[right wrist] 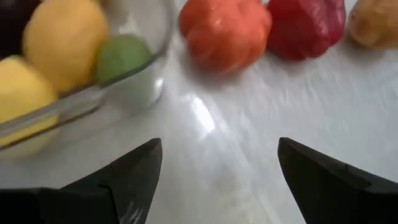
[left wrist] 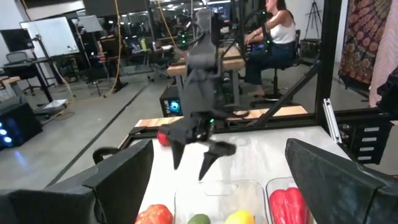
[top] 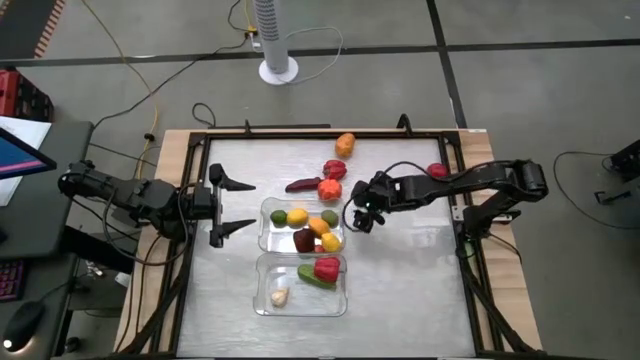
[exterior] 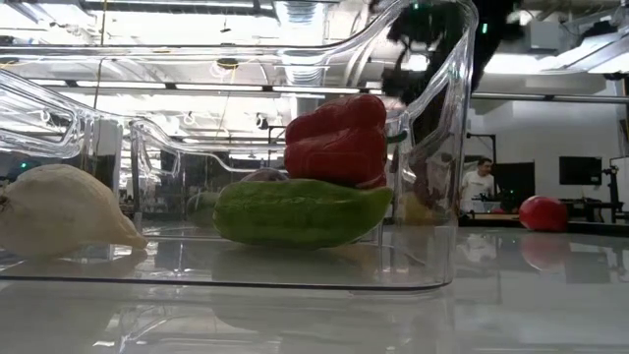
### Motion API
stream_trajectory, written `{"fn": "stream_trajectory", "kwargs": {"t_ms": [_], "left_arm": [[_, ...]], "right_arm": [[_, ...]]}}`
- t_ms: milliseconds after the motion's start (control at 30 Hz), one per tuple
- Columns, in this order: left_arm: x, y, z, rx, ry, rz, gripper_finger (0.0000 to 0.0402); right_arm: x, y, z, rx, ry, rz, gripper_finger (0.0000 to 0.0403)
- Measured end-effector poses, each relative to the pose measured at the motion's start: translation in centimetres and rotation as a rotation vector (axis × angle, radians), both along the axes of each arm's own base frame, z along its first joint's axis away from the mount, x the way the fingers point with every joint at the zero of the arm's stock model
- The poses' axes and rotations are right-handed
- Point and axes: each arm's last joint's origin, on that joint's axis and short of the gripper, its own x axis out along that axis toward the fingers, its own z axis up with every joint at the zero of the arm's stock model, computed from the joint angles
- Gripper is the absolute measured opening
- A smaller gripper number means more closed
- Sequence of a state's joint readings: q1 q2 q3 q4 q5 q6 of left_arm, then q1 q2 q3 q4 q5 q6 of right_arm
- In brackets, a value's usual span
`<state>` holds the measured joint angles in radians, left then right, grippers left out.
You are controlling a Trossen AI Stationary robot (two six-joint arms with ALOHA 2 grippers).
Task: Sort produce into baskets
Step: Put the red chilli pepper into the bottom transparent bin
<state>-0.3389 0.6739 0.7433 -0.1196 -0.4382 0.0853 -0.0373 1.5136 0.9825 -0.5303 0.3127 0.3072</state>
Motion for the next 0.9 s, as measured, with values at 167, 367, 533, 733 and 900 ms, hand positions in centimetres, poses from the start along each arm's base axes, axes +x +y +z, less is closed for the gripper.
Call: {"fn": "stream_trajectory", "kwargs": {"t_ms": [167, 367, 533, 733, 900], "left_arm": [[0.5, 0.1, -0.1, 0.028, 0.005, 0.063, 0.0352], [2.9, 1.2, -1.0, 0.086, 0.029, 0.333, 0.0352], [6.6, 3.4, -4.2, 0.039, 0.162, 0.443, 0.0352], [9.0, 8.5, -7.0, -0.149, 0.427, 0.38, 0.0352], [10.3, 13.0, -7.0, -0.339, 0.537, 0.289, 0.0352]], "right_arm": [[-0.6, -3.8, -2.5, 0.012, -0.171, -0.005, 0.0345], [-1.9, -7.8, -3.5, -0.036, -0.275, -0.065, 0.0345], [-2.5, -9.4, -2.4, -0.101, -0.32, -0.072, 0.0345], [-4.2, -8.9, 1.8, -0.219, -0.424, -0.001, 0.0345], [-6.0, -7.8, 5.5, -0.279, -0.559, 0.036, 0.0345]]}}
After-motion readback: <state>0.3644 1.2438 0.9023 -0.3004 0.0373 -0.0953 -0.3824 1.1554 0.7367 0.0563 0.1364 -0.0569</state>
